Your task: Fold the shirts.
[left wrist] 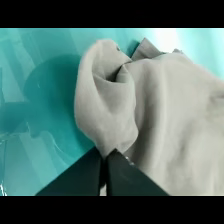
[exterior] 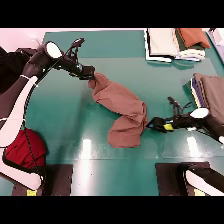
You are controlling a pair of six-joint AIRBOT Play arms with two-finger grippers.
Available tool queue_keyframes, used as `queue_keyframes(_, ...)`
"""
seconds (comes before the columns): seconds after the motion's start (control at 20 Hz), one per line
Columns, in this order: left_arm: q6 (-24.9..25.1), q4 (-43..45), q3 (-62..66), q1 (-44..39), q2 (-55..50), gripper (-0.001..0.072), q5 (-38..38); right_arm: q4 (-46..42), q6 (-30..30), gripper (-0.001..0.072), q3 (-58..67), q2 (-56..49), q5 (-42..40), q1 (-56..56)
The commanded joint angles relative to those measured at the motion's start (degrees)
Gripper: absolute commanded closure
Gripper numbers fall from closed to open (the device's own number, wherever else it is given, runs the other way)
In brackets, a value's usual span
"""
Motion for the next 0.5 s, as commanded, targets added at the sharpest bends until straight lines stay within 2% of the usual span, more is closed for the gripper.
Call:
queue_keyframes(0.0, 0.02, 0.02, 0.09, 0.07, -0.02, 0.0685, -0.07, 1.42, -0.15, 0.0408, 3.26, -6.80, -6.86, 7.54)
queue_keyframes(0.1, 0.02, 0.07, 0.94, 0.07, -0.02, 0.0686, -1.20, -0.35, -0.17, 0.0694, 7.02, -8.92, -6.36, 8.57)
queue_keyframes(0.25, 0.11, 2.21, 6.62, 0.07, 1.18, 0.0685, -6.12, -7.21, 0.02, 0.0691, 13.70, -5.99, -2.16, 6.97)
queue_keyframes(0.45, 0.11, 10.03, 14.01, 0.07, 11.50, 0.0686, -5.25, -14.86, 1.40, 0.0692, 26.08, 6.91, 4.70, -2.01)
